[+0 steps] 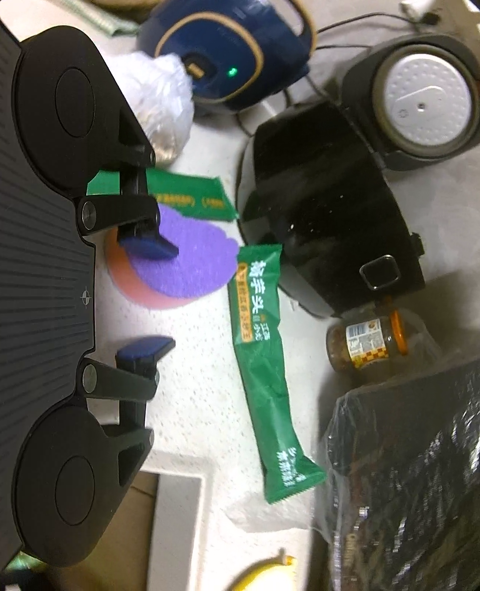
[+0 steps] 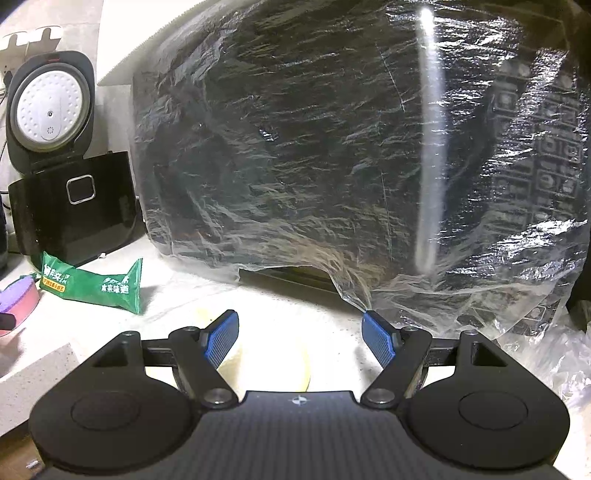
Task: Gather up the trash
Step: 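Grasp the purple-and-pink sponge with the left tool and lift it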
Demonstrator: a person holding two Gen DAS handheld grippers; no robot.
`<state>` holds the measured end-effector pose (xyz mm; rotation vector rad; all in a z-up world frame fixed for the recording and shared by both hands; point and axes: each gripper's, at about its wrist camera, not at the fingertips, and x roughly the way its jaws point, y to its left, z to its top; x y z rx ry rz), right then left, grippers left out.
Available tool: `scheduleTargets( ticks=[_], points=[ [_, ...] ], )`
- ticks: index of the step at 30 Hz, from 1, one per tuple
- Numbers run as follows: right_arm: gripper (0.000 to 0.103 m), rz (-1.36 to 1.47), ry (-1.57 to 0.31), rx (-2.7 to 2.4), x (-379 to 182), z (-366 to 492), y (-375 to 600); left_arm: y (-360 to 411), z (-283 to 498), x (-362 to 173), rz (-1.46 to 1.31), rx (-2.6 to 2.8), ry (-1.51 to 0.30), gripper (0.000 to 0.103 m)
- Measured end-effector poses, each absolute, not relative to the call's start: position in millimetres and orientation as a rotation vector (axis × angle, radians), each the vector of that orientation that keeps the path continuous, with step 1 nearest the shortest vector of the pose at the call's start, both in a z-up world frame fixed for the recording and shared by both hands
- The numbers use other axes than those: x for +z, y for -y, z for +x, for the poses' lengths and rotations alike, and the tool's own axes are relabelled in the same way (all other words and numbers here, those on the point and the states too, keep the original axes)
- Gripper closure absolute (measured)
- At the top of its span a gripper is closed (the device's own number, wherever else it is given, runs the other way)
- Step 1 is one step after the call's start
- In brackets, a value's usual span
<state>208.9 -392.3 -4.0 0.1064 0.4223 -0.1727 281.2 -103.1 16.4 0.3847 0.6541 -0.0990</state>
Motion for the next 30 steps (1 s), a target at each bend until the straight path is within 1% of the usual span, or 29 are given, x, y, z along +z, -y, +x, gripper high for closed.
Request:
scheduleTargets(
  ticks=[3,4,6,8,9,11,16,19,22,23,27,30],
  points=[
    [0.029,0.109,-0.423,-0.170,-4,209,393,95,284,20,0.293,-0.138,-0.668,0.036],
    [0.029,0.110,-0.422,-0.169,-4,208,393,92,285,22,0.267,-0.145,-0.668,0.036],
    [0.029,0.111,-0.421,-0.167,-4,208,393,86,285,26,0.237,-0.120,-0.654,0.040],
    [0.029,0.112,-0.418,-0.168,-4,207,393,83,286,27,0.261,-0.038,-0.630,0.041],
    [0.029,0.111,-0.418,-0.168,-4,206,393,82,288,26,0.279,-0.004,-0.627,0.041],
    [0.029,0.110,-0.416,-0.166,-4,206,393,77,294,23,0.278,0.017,-0.647,0.037],
    [0.029,0.109,-0.420,-0.163,-4,206,393,73,305,19,0.243,0.015,-0.686,0.036],
    [0.029,0.109,-0.421,-0.162,-4,206,393,75,310,17,0.240,0.027,-0.691,0.033],
    [0.029,0.109,-0.424,-0.160,-4,206,393,72,313,17,0.216,0.034,-0.692,0.032],
    [0.029,0.108,-0.424,-0.159,-4,206,393,70,314,17,0.211,0.033,-0.692,0.030],
    [0.029,0.109,-0.423,-0.156,-4,206,394,61,316,13,0.223,0.031,-0.679,0.029],
    [0.029,0.108,-0.424,-0.152,-4,206,394,52,318,8,0.183,0.022,-0.709,0.029]
  ],
)
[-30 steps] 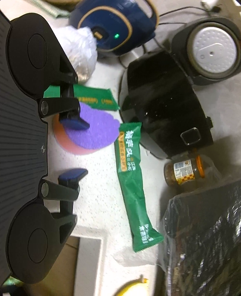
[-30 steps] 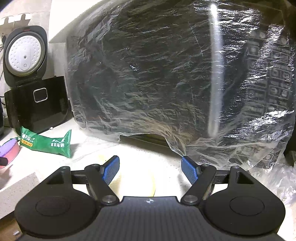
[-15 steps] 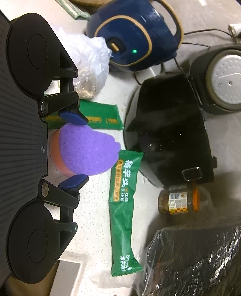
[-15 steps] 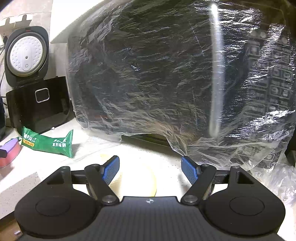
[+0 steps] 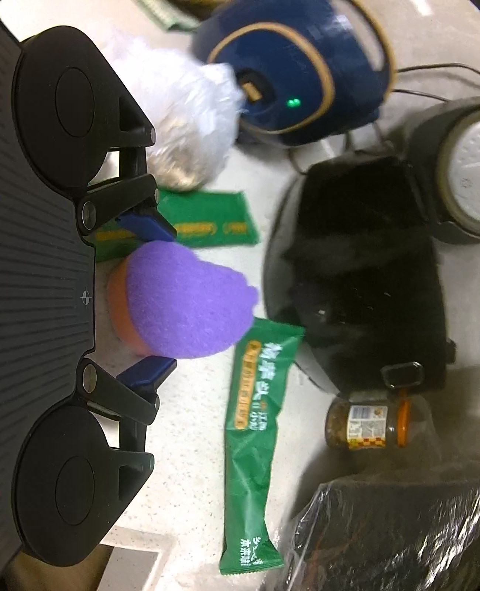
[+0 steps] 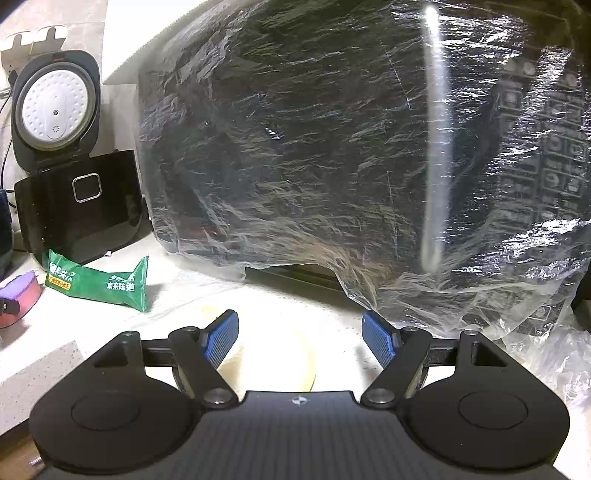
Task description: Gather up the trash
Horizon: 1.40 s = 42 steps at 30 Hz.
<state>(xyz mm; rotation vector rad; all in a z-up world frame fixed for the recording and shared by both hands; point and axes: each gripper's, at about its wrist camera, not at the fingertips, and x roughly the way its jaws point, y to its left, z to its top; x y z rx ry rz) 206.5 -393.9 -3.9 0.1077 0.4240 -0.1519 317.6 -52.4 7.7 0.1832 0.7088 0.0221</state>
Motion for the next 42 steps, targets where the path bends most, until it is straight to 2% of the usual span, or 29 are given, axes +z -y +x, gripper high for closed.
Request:
scheduleTargets(
  ticks=[8,13,23,27,34,38,42],
  points=[
    [0.028,0.179,-0.478,-0.138,-2,211,403,22,315,10,-0.093,-0.114,-0.712,0.033],
    [0.026,0.186,-0.476,-0.139,0,203,401,21,304,15,-0.076,-0.130,-0.668,0.035],
    [0.016,0.253,-0.565,-0.021,5,214,393,27,207,35,-0.129,-0.242,-0.539,0.035],
    [0.016,0.163,-0.601,-0.042,-4,226,372,22,174,28,-0.090,-0.169,-0.450,0.035],
    [0.015,-0.018,-0.606,-0.074,-4,233,340,-1,178,13,-0.081,-0.093,-0.449,0.035],
    [0.008,-0.109,-0.587,-0.102,-8,234,328,-13,181,9,-0.142,-0.119,-0.463,0.035],
    [0.006,-0.130,-0.582,-0.115,-8,235,328,-13,179,6,-0.141,-0.139,-0.461,0.035]
  ],
)
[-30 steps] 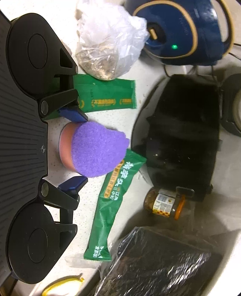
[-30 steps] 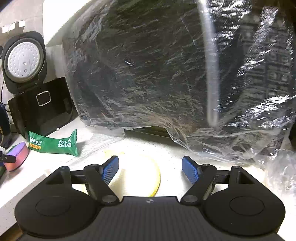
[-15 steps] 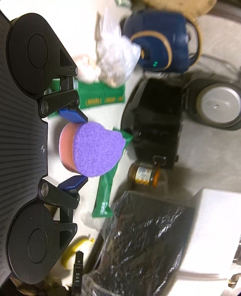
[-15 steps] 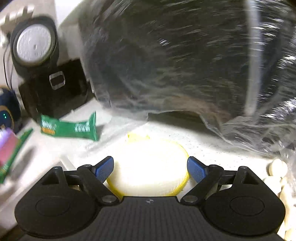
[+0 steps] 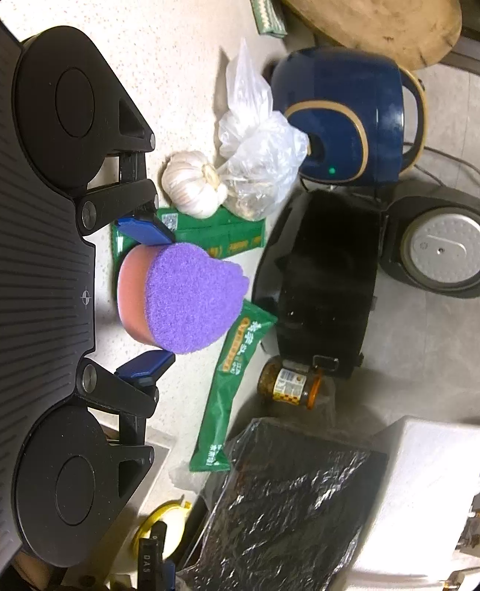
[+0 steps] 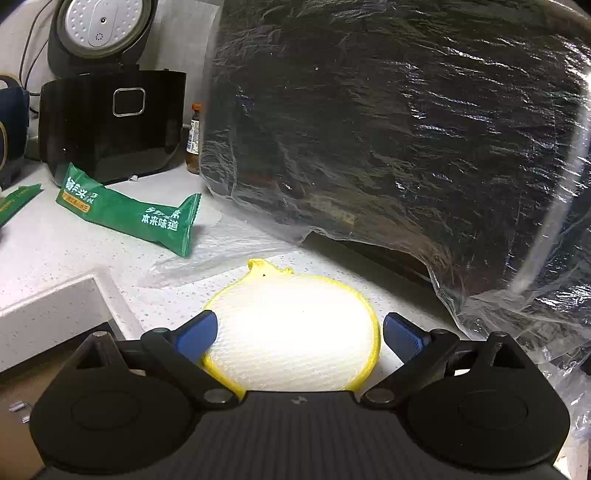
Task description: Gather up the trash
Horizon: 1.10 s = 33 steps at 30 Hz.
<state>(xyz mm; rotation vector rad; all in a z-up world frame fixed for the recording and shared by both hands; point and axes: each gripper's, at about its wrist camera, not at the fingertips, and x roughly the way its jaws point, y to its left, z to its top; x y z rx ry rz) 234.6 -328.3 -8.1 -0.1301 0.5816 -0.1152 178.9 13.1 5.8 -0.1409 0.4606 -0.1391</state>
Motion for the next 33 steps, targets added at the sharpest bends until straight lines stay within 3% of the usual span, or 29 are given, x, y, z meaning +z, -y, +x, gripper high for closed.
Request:
scheduleTargets(
  ticks=[4,6,7,8,13,18,20,24,25,30,33],
  points=[
    [0.009,-0.161,-0.572,-0.127,-8,230,328,-14,177,4,-0.154,-0.156,-0.444,0.035],
    [0.031,-0.176,-0.566,-0.120,-6,225,327,-19,175,3,-0.186,-0.165,-0.436,0.035],
    [0.055,-0.175,-0.573,-0.116,-5,223,327,-21,175,3,-0.201,-0.171,-0.436,0.035],
    [0.066,-0.175,-0.585,-0.116,-4,222,326,-23,176,3,-0.219,-0.178,-0.437,0.035],
    [0.075,-0.172,-0.605,-0.152,-1,214,326,-30,175,2,-0.269,-0.201,-0.430,0.035],
    [0.074,-0.171,-0.610,-0.179,-1,204,335,-30,175,3,-0.269,-0.210,-0.429,0.035],
    [0.070,-0.175,-0.606,-0.184,0,201,337,-30,174,3,-0.266,-0.209,-0.423,0.035],
    [0.020,-0.194,-0.590,-0.183,1,197,341,-29,173,2,-0.266,-0.210,-0.419,0.035],
    [0.016,-0.188,-0.586,-0.184,1,197,342,-29,173,2,-0.267,-0.210,-0.420,0.035],
    [0.016,-0.055,-0.669,-0.158,-6,222,362,-29,173,2,-0.269,-0.212,-0.419,0.035],
    [0.007,-0.026,-0.678,-0.184,-10,233,368,-29,173,2,-0.269,-0.213,-0.421,0.035]
  ],
)
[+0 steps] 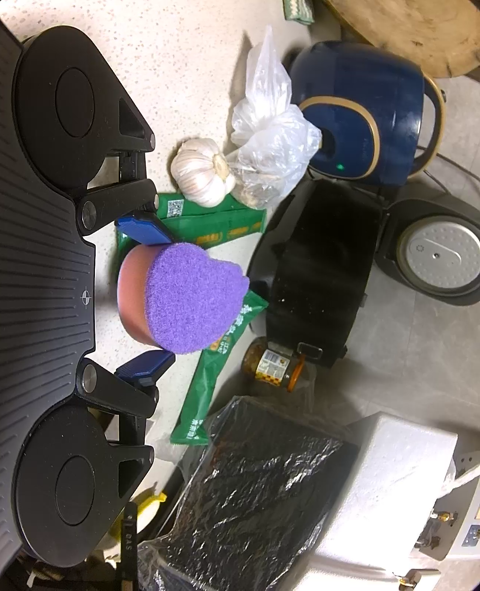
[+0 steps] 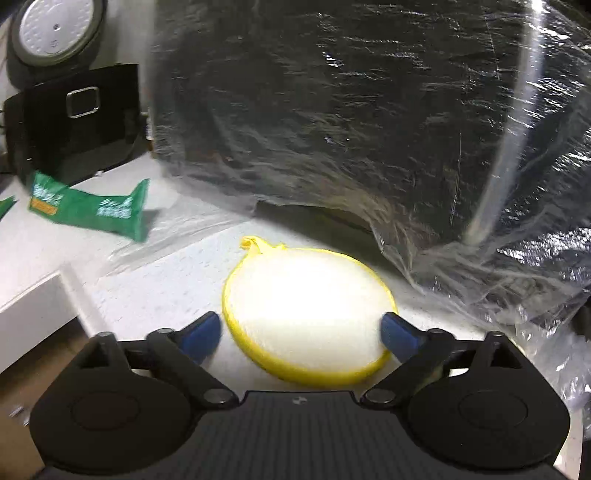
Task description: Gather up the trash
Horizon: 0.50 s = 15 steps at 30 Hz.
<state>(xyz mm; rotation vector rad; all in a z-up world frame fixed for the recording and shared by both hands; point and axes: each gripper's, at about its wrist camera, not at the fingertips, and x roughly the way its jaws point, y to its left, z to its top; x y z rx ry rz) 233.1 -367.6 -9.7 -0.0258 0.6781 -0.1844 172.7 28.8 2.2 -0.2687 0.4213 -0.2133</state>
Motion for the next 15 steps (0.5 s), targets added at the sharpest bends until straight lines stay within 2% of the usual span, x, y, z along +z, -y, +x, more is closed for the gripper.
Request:
scheduleTargets(
  ticks=[9,13,15],
  points=[
    [0.003,-0.010,-0.702,-0.213,-10,236,373,-28,171,2,-0.269,-0.216,-0.415,0.035],
    [0.015,-0.022,-0.692,-0.205,-6,227,374,-30,170,3,-0.281,-0.225,-0.409,0.035],
    [0.029,-0.033,-0.682,-0.201,-3,221,372,-33,170,3,-0.295,-0.234,-0.405,0.035]
  ],
)
